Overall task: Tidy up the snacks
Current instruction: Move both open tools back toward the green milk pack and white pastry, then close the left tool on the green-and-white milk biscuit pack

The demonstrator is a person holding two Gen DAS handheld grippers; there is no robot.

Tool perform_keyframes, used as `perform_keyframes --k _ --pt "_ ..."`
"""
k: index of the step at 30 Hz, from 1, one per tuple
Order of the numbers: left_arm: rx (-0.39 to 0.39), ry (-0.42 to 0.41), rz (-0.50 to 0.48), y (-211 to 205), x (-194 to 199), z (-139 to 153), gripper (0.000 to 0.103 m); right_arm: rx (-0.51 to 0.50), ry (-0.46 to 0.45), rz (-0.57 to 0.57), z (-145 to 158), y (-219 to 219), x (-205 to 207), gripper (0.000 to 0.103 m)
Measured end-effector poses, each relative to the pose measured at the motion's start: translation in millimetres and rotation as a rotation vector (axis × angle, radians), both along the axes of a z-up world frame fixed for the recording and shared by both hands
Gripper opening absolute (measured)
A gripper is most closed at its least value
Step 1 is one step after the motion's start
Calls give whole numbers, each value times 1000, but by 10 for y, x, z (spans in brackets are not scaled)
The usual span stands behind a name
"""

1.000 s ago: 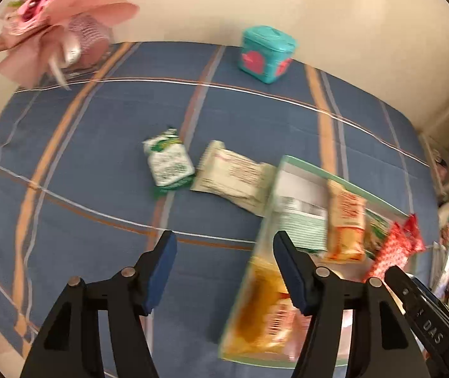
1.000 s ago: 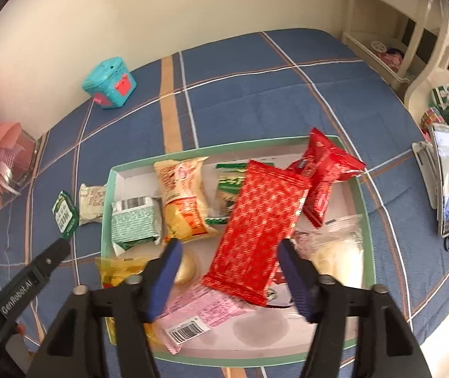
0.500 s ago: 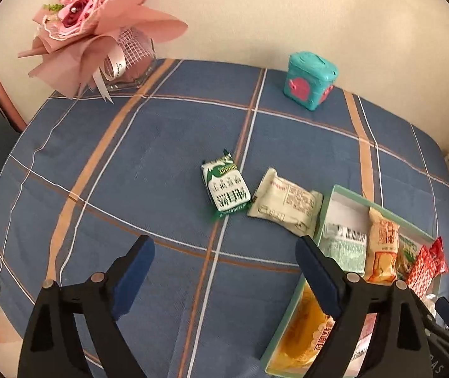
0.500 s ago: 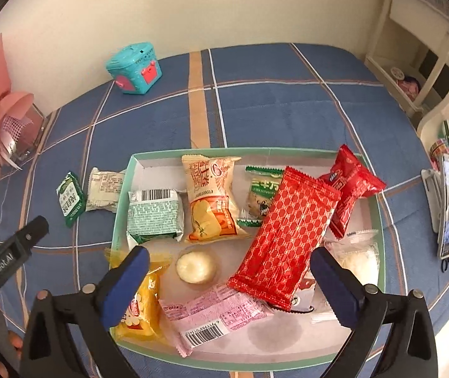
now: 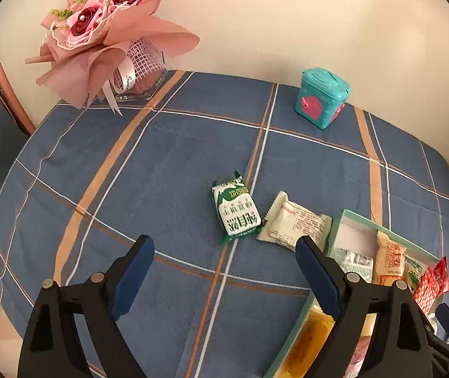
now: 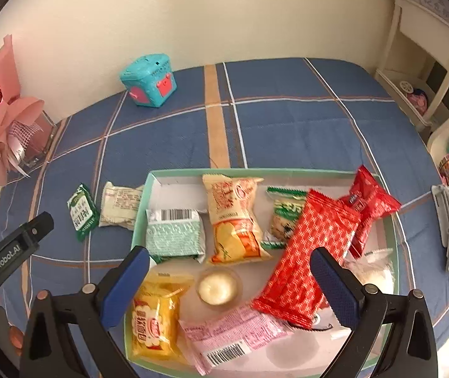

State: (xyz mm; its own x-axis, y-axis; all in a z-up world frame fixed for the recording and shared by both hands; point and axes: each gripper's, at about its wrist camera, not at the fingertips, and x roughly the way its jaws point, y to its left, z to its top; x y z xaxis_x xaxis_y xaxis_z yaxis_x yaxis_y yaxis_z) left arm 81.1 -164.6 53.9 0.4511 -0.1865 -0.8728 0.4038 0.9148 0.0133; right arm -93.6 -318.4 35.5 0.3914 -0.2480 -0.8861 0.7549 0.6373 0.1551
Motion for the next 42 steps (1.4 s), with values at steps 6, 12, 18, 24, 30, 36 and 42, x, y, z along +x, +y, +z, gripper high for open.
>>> perform_keyframes --k 6,12,18,24,30,36,42 --pt "-16 -33 -10 1 92 19 91 -19 -28 12 50 8 147 103" --pt "-41 -42 -10 48 211 -19 91 -2 -67 38 33 27 314 103" --pt "-87 -26 -2 141 350 -55 91 -2 -86 70 30 116 507 103" --pt "-144 47 0 212 553 -172 91 3 -115 109 7 206 797 102" --pt "-174 110 40 259 775 -397 91 -23 -80 127 -137 246 1038 95" --pt "-197 149 55 192 881 -610 91 -41 -50 131 -269 189 1185 94" --pt "-177 149 24 1 881 -745 91 -51 -33 119 -324 84 1257 94"
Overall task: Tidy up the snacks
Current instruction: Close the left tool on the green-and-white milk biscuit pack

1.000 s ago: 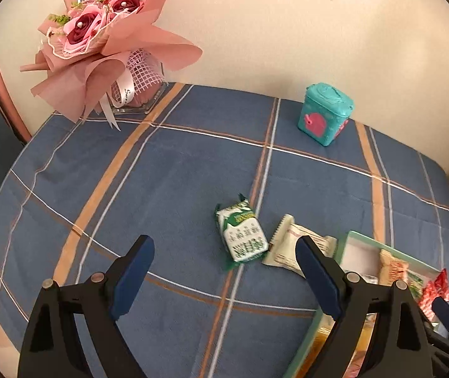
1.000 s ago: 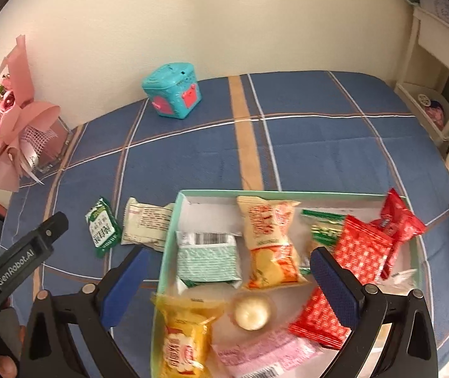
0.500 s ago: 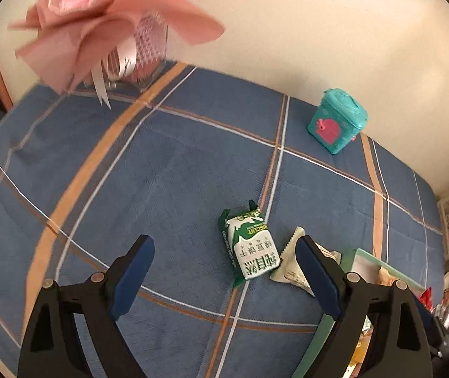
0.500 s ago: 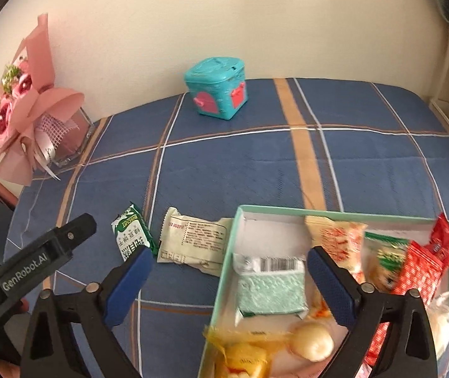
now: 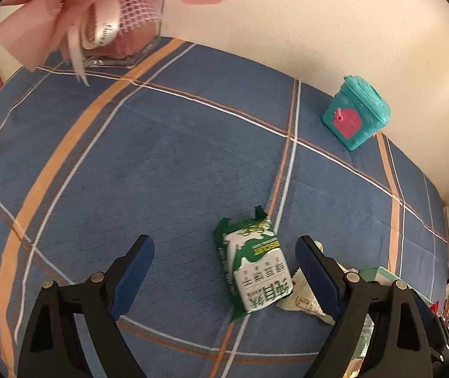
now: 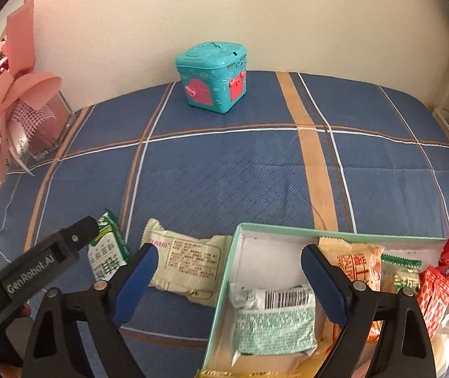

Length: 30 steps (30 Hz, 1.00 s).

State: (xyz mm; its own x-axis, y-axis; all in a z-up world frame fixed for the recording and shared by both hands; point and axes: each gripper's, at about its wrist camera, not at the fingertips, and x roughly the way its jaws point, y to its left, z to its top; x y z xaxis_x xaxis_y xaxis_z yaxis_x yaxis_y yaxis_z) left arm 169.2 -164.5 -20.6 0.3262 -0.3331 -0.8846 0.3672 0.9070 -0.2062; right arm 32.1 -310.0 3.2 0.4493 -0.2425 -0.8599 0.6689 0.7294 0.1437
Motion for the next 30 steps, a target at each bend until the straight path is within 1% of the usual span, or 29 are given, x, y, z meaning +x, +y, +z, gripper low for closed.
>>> perform_keyframes --k 5,10,11,12,13,18,19,20,21,24,26,27,28,29,30 --pt "-1 5 -27 -121 -9 -80 91 -10 19 0 -55 -60 30 94" --pt "-23 54 -20 -134 12 -202 90 -18 37 1 -89 -86 34 94" --pt "-31 64 -22 -133 15 -220 89 -14 39 0 -95 -93 33 94" --pt "-36 72 -24 -132 22 -238 84 -16 45 -2 -100 -95 31 94" --pt "-34 77 -27 -132 41 -262 82 -21 51 -4 -101 -95 31 94" --pt "-27 72 -31 -130 31 -259 81 -11 61 -9 -117 -103 19 94" --pt "-20 70 -33 -130 30 -261 79 -7 60 -11 -121 -108 14 94" --pt "-3 62 -31 -132 25 -258 73 -4 62 -13 -123 -106 13 94" --pt "13 55 -32 -128 23 -257 69 -4 64 -15 -124 -103 13 94" --pt "8 61 -34 -97 33 -257 66 -3 68 -18 -122 -104 19 94" --pt "15 63 -34 -74 43 -252 61 -3 62 -22 -111 -104 13 94" --pt "22 61 -35 -65 47 -250 55 -3 53 -20 -96 -97 11 94" --pt "28 60 -36 -50 55 -249 51 -4 45 -19 -79 -87 15 92" --pt "30 60 -37 -29 63 -249 50 -8 32 -15 -52 -67 25 88" --pt "30 62 -38 -14 71 -251 48 -11 22 -12 -30 -52 33 86"
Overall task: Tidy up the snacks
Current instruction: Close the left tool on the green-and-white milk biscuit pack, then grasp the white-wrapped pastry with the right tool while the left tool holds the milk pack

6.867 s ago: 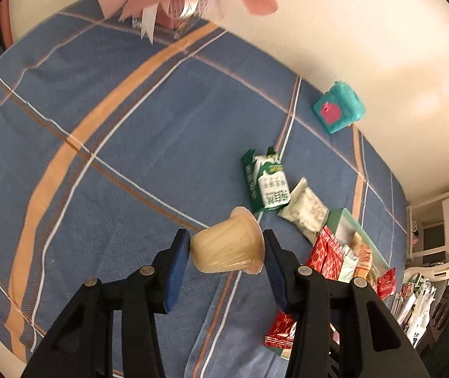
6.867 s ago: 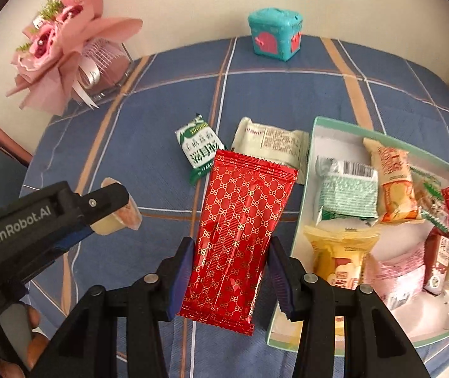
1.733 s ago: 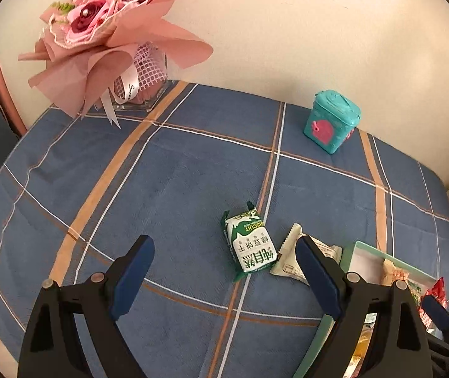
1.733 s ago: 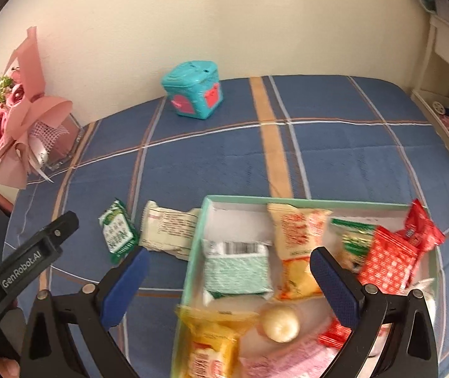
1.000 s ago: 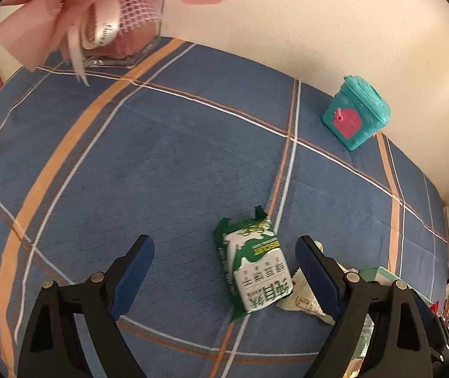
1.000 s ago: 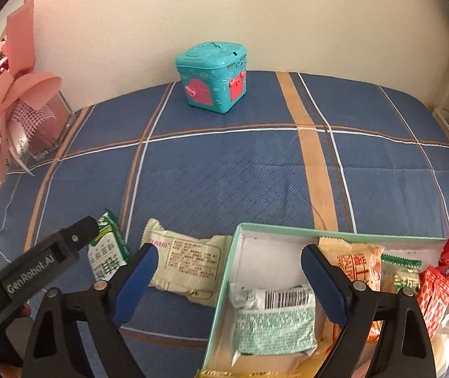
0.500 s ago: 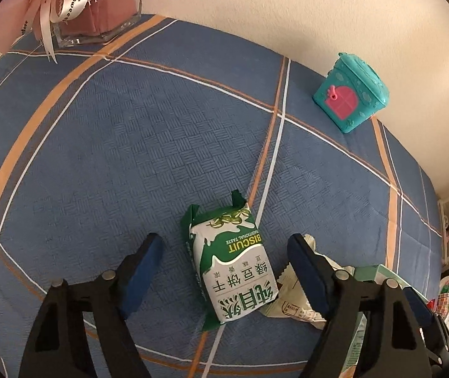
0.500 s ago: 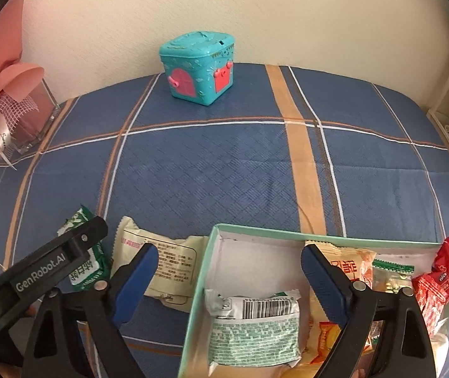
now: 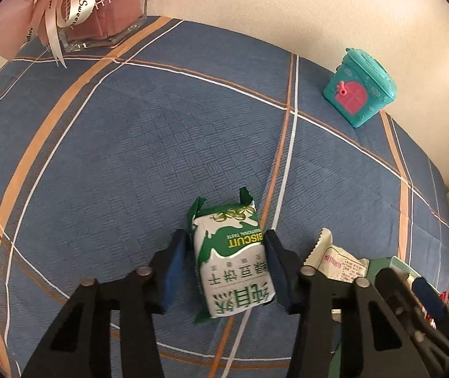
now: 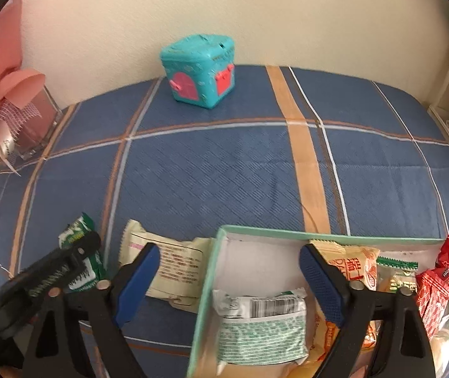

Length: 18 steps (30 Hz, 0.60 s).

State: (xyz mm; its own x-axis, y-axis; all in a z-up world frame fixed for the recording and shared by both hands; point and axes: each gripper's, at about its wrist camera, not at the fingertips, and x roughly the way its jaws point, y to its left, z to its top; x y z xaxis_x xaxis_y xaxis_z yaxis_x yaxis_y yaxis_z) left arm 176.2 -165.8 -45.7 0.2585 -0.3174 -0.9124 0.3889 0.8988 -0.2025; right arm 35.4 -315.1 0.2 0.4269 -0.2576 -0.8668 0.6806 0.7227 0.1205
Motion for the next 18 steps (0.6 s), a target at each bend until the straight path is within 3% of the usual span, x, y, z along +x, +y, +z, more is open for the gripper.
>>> perform_keyframes --k 5,18 --pt "2 8 12 153 85 11 44 8 -56 39 87 124 78 73" --pt "-2 28 68 596 289 39 44 40 -8 104 -127 403 382 73"
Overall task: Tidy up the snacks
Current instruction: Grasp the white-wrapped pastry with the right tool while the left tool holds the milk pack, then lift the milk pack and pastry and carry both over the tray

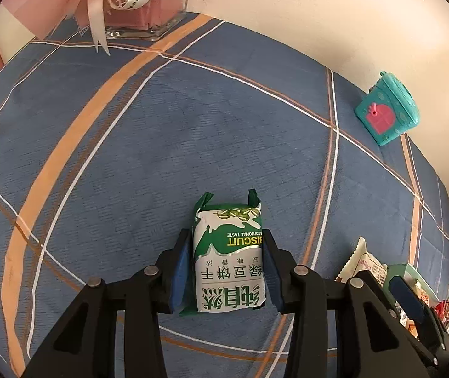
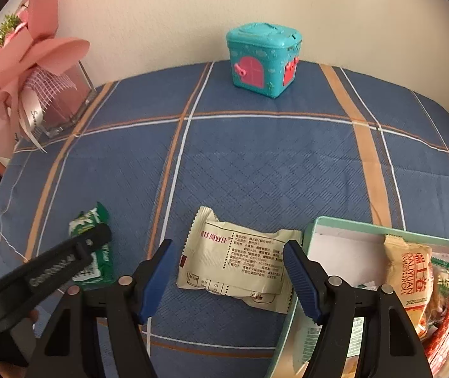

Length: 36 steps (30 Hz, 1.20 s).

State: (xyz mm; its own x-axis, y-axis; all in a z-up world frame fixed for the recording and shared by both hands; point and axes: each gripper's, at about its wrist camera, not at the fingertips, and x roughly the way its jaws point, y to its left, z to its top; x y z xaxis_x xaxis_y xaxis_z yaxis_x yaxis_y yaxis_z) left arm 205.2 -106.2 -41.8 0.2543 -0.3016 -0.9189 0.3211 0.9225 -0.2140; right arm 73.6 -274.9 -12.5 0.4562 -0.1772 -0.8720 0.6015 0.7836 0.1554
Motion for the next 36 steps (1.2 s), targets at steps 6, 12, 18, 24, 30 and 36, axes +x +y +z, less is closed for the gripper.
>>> perform_keyframes --k 6,12,18,24,30,36 --pt "-9 9 5 88 -17 56 44 -30 26 -29 -47 5 28 72" --pt "-25 20 11 170 -21 66 44 -31 28 -34 -70 50 70 72" --pt "-31 25 10 135 3 37 44 57 0 -20 -184 73 105 73" --pt "-24 22 5 110 -1 36 44 50 -4 3 -186 145 152 73" --pt "-11 16 1 64 -17 24 44 -37 44 50 -204 305 238 73" --pt "6 7 -6 -3 -30 11 44 -94 82 68 -240 395 258 73"
